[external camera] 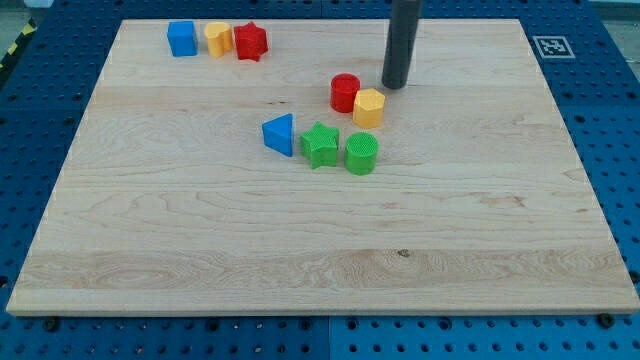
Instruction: Separate the red circle from the hexagon
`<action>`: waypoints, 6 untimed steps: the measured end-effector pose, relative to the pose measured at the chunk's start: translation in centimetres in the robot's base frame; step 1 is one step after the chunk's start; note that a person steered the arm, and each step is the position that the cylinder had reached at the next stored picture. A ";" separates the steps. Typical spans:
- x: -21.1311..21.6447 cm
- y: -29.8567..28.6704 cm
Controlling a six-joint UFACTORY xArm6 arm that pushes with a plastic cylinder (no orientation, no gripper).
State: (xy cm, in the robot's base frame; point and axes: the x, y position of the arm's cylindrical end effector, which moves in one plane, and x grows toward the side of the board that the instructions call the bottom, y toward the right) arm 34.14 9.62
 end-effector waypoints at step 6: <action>0.8 -14.8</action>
